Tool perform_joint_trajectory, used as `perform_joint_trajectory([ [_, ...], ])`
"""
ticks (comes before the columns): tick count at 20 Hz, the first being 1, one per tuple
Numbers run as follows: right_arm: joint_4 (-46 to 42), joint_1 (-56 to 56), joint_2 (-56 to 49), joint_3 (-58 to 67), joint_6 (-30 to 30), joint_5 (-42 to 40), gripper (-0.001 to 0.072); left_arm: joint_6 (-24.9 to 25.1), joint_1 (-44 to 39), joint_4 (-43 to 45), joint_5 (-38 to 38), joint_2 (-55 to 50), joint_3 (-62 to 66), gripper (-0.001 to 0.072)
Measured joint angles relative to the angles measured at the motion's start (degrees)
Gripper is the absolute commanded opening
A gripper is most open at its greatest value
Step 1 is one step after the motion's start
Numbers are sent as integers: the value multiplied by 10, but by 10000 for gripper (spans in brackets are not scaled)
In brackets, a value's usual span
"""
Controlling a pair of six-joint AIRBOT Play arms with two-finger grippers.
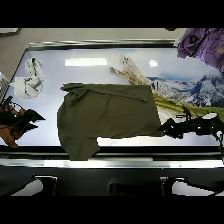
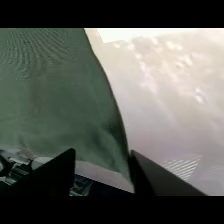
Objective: Fold the clothes and pants, and hang the long-sleeved shirts on hangers.
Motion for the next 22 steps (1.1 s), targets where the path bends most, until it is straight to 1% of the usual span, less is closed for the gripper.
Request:
perform_joint_trajectory([
  [2, 4, 0, -7, -4, -6, 1, 121, 1, 0, 0, 0, 0, -5, 618],
  [3, 2, 0, -9, -5, -8, 0, 28, 1, 0, 0, 1, 0, -12, 618],
  [5, 4, 0, -12, -7, -16, 4, 26, 8, 0, -2, 9, 0, -34, 619],
  [11, 37, 0, -3, -7, -20, 18, 26, 75, -4, -69, 52, 0, -131, 619],
  [16, 48, 0, 21, -7, -6, 21, 26, 101, -48, -92, 79, -22, -168, 615],
  [17, 49, 0, 29, -7, -3, 20, 25, 103, -61, -94, 82, -30, -170, 588],
  [18, 49, 0, 36, -7, 1, 20, 25, 104, -75, -97, 83, -37, -172, 443],
  [19, 49, 0, 43, -7, 5, 21, 25, 105, -89, -99, 86, -46, -173, 129],
  [20, 50, 0, 51, -7, 8, 21, 25, 106, -102, -94, 91, -54, -175, 19],
  [22, 51, 0, 70, -7, 15, 24, 24, 108, -119, -99, 91, -63, -169, 18],
])
